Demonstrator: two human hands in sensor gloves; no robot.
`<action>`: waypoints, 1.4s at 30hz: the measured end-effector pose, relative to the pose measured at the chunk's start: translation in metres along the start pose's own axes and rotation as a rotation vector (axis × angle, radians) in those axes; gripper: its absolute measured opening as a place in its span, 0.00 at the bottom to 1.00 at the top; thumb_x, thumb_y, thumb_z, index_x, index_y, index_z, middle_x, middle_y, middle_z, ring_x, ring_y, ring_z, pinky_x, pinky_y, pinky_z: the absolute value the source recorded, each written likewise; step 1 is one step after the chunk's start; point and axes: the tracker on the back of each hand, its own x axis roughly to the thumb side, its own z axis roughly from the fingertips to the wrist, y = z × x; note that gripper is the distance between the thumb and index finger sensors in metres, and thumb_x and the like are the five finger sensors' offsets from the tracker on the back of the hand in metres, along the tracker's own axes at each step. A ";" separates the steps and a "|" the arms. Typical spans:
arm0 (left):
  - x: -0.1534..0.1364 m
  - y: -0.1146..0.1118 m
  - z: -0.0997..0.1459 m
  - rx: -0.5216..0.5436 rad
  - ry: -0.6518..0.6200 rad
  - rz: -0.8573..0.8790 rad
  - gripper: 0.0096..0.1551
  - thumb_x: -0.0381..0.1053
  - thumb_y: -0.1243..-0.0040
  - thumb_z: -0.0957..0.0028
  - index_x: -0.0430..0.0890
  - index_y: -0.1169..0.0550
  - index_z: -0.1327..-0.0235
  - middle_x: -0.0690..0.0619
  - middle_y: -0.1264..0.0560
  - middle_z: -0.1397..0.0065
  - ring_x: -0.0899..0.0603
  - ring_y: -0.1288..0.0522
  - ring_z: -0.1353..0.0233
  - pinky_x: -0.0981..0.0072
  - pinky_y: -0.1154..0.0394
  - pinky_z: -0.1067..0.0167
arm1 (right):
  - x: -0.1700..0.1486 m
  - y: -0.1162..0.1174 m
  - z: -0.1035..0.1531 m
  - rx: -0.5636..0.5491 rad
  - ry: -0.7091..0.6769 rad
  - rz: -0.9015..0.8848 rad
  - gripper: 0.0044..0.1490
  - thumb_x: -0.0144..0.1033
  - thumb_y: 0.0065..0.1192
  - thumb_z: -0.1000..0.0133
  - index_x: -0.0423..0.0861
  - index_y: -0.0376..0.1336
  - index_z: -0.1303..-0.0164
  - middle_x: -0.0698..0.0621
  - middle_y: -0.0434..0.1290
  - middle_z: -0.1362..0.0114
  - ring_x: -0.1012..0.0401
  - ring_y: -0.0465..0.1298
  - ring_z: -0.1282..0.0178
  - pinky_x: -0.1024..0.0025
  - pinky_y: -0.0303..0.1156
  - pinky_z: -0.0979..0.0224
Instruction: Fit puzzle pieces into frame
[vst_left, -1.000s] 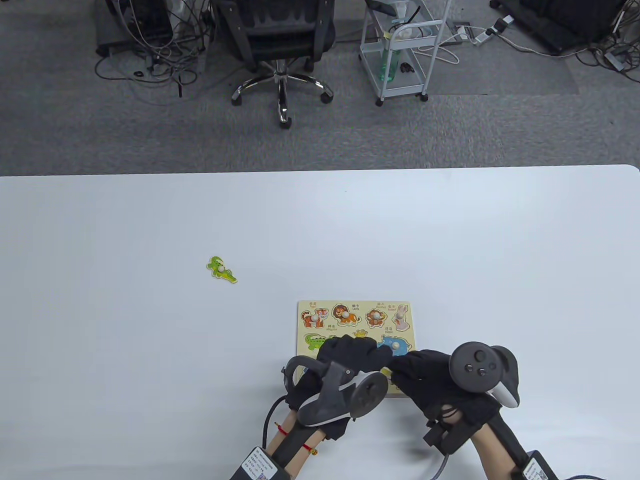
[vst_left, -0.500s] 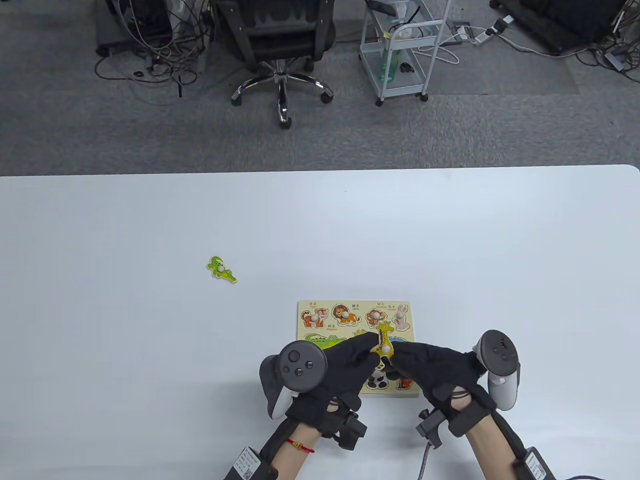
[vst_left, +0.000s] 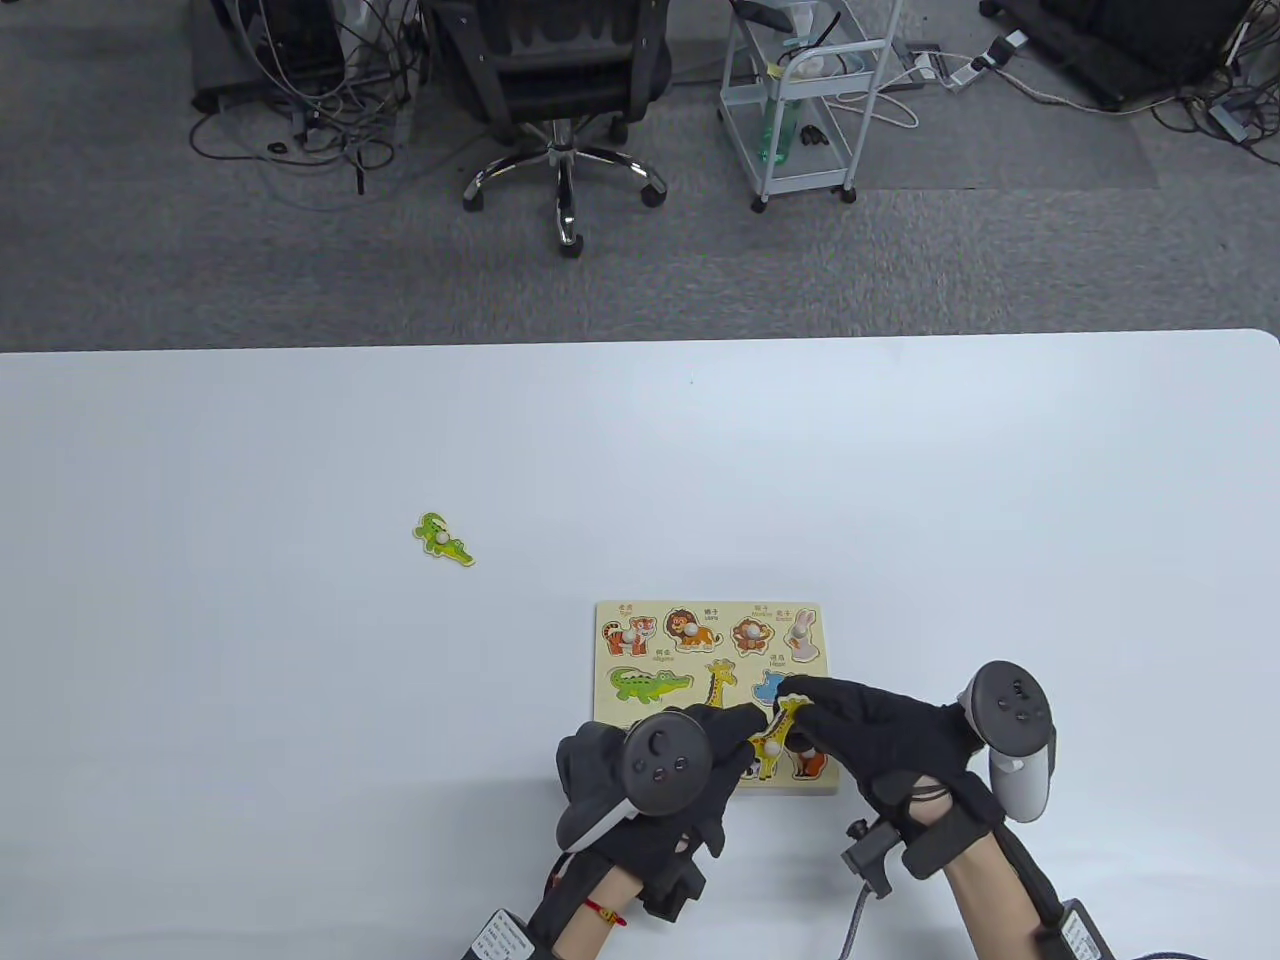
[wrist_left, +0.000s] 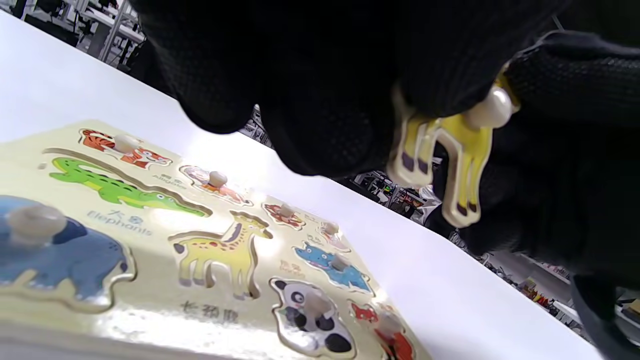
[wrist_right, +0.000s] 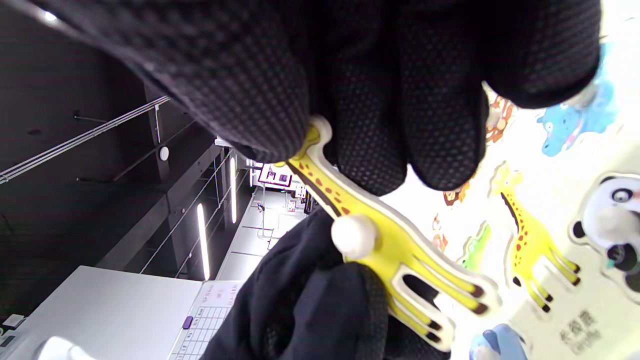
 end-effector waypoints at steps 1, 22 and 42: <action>0.001 -0.001 0.001 0.026 0.005 -0.020 0.23 0.57 0.33 0.52 0.60 0.16 0.42 0.60 0.12 0.41 0.51 0.10 0.49 0.56 0.18 0.40 | 0.000 0.000 0.000 -0.002 -0.002 -0.002 0.24 0.38 0.78 0.51 0.39 0.78 0.48 0.38 0.87 0.45 0.42 0.86 0.50 0.41 0.78 0.46; 0.058 -0.016 0.028 0.410 -0.401 -0.653 0.23 0.60 0.24 0.61 0.66 0.14 0.49 0.63 0.12 0.41 0.53 0.10 0.48 0.57 0.19 0.37 | -0.012 0.002 -0.003 0.027 0.097 -0.078 0.28 0.39 0.71 0.47 0.31 0.76 0.49 0.34 0.88 0.54 0.44 0.89 0.61 0.47 0.82 0.57; 0.025 -0.012 -0.015 0.033 -0.159 -0.550 0.24 0.59 0.25 0.58 0.61 0.15 0.46 0.60 0.11 0.40 0.51 0.10 0.49 0.54 0.18 0.38 | 0.001 -0.033 0.001 -0.138 0.086 0.247 0.33 0.44 0.73 0.47 0.40 0.72 0.35 0.32 0.75 0.29 0.31 0.70 0.30 0.28 0.60 0.31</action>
